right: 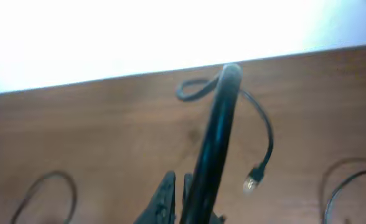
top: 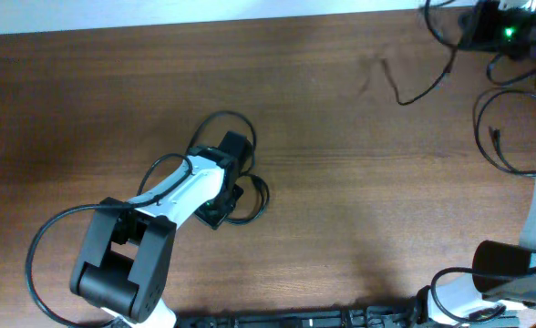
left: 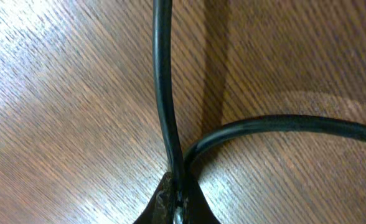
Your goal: Untangle cables
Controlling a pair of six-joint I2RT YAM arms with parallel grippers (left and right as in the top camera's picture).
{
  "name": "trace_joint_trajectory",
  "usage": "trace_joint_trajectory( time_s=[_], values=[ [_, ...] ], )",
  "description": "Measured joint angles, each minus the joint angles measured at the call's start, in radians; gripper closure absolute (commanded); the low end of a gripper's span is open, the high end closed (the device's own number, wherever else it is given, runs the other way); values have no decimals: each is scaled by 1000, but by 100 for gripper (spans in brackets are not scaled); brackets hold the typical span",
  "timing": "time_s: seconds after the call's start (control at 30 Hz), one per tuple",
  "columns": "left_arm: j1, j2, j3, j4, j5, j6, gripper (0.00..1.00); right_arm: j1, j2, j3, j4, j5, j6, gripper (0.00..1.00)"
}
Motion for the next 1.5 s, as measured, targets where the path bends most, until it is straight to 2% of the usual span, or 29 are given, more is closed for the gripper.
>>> trace_joint_trajectory(
  time_s=[0.17,0.37,0.5,0.73,0.83,1.1,1.2,1.23,1.3,1.37,1.4,1.5],
  values=[
    [0,-4,-6,21,-20,0,100,0,110,10,83,75,0,96],
    [1,-5,-7,31,-35,0,100,0,376,10,68,89,0,96],
    [1,-5,-7,33,-38,0,100,0,472,10,29,89,0,96],
    [1,-5,-7,34,-42,0,100,0,482,10,-18,128,0,92],
    [-3,-5,-7,34,-47,0,100,0,482,10,9,171,0,96],
    [-59,-5,-13,45,-120,4,100,0,482,-3,270,208,-3,96],
    [-64,-5,-13,46,-127,4,100,0,489,-11,298,208,-3,96],
    [-64,-5,-13,47,-127,4,100,0,500,-11,296,208,-3,93],
    [-64,-5,-14,47,-127,4,100,0,538,-11,267,208,1,30],
    [-64,-5,-14,47,-128,4,100,0,547,-16,215,208,-3,5],
    [-64,-5,-14,47,-127,4,100,0,547,-16,194,208,-5,2],
    [-65,-5,-14,47,-128,4,100,0,525,-18,90,208,7,2]
  ],
)
